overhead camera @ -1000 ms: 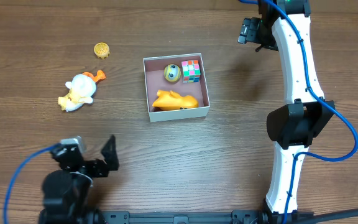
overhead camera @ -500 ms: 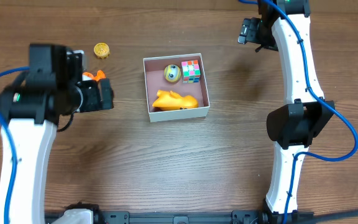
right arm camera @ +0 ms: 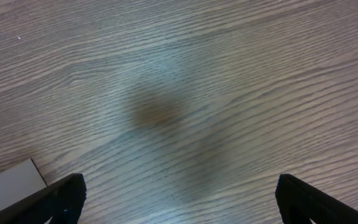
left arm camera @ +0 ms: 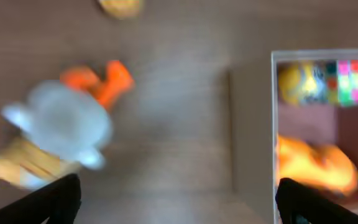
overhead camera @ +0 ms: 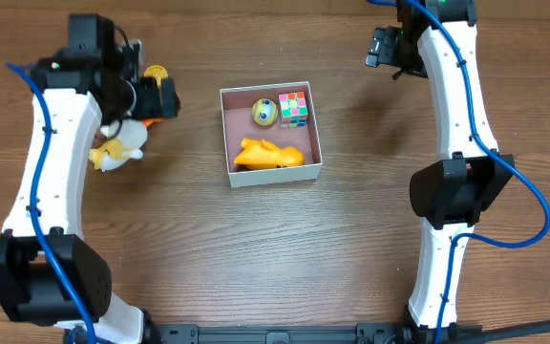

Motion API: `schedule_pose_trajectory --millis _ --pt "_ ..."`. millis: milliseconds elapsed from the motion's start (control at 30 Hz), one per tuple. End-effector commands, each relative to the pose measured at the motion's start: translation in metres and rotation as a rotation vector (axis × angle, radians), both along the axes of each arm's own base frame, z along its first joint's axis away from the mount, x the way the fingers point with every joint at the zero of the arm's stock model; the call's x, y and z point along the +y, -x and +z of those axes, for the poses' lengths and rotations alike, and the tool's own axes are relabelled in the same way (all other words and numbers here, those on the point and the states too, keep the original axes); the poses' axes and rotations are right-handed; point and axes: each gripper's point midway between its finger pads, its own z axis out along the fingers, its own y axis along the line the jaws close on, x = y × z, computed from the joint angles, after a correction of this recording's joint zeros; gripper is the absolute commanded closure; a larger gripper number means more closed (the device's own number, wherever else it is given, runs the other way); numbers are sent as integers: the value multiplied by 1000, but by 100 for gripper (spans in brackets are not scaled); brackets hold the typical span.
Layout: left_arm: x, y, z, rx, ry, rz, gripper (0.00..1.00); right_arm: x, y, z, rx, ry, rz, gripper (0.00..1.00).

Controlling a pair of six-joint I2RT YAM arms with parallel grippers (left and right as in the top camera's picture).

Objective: Pack container
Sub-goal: 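Reach the left gripper to the yellow disc toy and grasp it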

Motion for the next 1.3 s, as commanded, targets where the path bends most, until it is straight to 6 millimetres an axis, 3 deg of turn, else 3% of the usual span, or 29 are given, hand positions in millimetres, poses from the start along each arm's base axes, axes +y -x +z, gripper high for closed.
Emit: schedule_pose_trajectory --millis 0,67,133,400,500,800,1033,1267 --pt "42 -37 30 -146 -242 6 0 0 -2 14 -42 0 -7 0" --pt "53 -54 32 -191 -297 9 0 0 -2 14 -41 0 -7 0" --pt "59 -69 21 -205 -306 22 0 0 -2 14 -41 0 -7 0" --pt "66 -123 -16 -282 -319 43 0 0 -2 14 -42 0 -7 0" --pt "66 -137 -39 -284 -310 37 0 0 -2 14 -41 0 -7 0" --pt "52 -138 -120 -144 -196 47 0 0 -2 14 -41 0 -7 0" --pt "46 -145 -140 -144 -178 46 0 0 -2 14 -41 0 -7 0" --pt "35 -144 -176 -97 -162 22 0 0 -2 14 -41 0 -7 0"
